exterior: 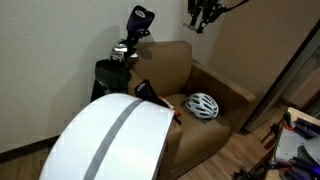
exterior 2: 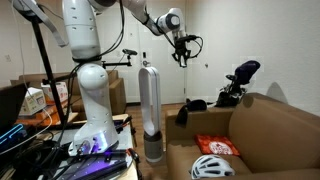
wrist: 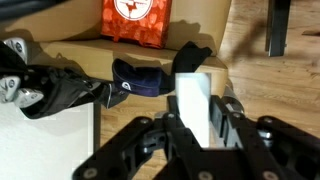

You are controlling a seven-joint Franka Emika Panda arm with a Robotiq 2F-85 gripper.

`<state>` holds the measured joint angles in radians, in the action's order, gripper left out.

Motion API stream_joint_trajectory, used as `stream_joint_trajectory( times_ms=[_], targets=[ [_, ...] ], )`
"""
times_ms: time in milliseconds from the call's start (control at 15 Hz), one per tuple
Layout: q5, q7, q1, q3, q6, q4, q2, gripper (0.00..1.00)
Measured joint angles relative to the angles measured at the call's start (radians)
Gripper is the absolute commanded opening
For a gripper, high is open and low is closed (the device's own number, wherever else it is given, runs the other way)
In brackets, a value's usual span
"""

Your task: Move the silver remote from the arm rest to the top of the fan

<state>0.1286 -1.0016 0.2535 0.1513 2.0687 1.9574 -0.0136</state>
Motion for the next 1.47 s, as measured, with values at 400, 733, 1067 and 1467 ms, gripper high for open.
stream_joint_trajectory(
  times_ms=[400, 733, 1067, 1467],
  targets=[
    [0.0, -0.003, -0.007, 0.009, -0.004, -0.005, 0.003, 0.1],
    [0.018, -0.041, 0.015, 0.066, -0.002, -0.031, 0.025, 0.1],
    [0.088, -0.103, 0.076, 0.15, -0.025, -0.149, 0.115, 0.1],
    [0.204, -0.166, 0.155, 0.207, -0.085, -0.3, 0.214, 0.35]
  ],
)
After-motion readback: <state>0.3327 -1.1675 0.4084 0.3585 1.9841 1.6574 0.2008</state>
